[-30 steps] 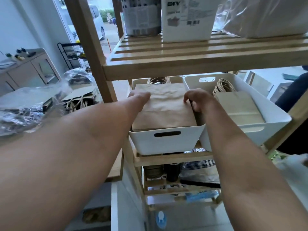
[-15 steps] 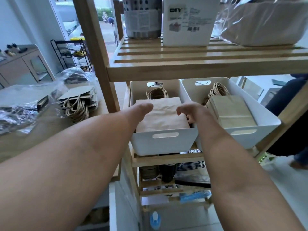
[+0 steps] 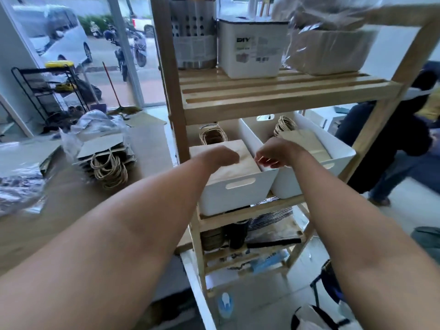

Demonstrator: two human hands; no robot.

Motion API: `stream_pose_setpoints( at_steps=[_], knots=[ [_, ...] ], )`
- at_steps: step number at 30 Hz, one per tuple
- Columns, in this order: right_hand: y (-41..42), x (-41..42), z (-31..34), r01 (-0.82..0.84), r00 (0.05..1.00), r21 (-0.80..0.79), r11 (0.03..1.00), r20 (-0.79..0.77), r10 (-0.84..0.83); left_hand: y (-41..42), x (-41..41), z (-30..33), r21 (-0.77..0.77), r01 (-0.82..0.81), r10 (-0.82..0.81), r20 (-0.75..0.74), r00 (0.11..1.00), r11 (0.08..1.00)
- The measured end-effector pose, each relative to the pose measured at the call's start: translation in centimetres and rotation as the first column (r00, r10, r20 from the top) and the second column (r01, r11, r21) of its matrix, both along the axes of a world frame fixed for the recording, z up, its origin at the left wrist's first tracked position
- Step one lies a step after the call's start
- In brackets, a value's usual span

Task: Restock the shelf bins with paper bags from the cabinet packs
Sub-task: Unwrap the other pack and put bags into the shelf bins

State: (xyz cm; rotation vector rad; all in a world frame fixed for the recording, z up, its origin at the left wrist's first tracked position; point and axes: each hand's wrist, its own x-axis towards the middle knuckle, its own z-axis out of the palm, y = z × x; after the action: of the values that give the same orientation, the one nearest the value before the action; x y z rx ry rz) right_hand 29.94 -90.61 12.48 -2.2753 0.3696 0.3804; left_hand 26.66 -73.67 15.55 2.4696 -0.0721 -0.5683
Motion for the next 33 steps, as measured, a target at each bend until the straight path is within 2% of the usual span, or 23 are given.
stream_pose_setpoints(
  at_steps=[4,6,11,17,23,26,30,33],
  knots=[
    [1.5,-3.4,1.1,-0.006,0.998,-0.061,0.998,-0.061,0.002,0.9,-1.7,0.6,0.025,0.17,-0.166,-0.114,0.979,0.985],
    [2.9,-5.3,1.4,-0.007,0.994,-0.072,0.997,-0.112,-0.001,1.9,-2.8,1.0,0.034,0.242,-0.236,-0.117,0.965,0.97],
    [6.5,-9.1,1.3,0.014,0.986,-0.11,0.994,-0.166,-0.033,5.1,-5.0,0.8,0.001,0.296,-0.295,-0.078,0.952,0.955],
    [13.4,-11.4,1.3,-0.022,0.977,-0.11,0.994,-0.211,-0.001,13.5,-6.9,1.5,0.001,0.316,-0.31,-0.191,0.931,0.949],
    [24.4,-9.0,1.9,-0.155,0.96,-0.031,0.987,-0.241,0.143,26.1,-6.5,1.8,0.02,0.121,-0.116,-0.172,0.978,0.992],
    [31.9,-7.1,2.9,-0.295,0.931,0.017,0.955,-0.221,0.291,33.9,-6.8,1.8,0.032,0.014,-0.009,-0.161,0.987,0.999],
    [40.5,-4.4,3.5,-0.408,0.893,0.033,0.912,-0.193,0.406,42.9,-7.0,1.5,0.018,-0.171,0.172,-0.05,0.984,0.985],
    [46.6,-2.4,3.5,-0.455,0.878,0.088,0.886,-0.122,0.463,48.9,-7.0,1.6,0.003,-0.342,0.341,0.064,0.938,0.94]
  ],
)
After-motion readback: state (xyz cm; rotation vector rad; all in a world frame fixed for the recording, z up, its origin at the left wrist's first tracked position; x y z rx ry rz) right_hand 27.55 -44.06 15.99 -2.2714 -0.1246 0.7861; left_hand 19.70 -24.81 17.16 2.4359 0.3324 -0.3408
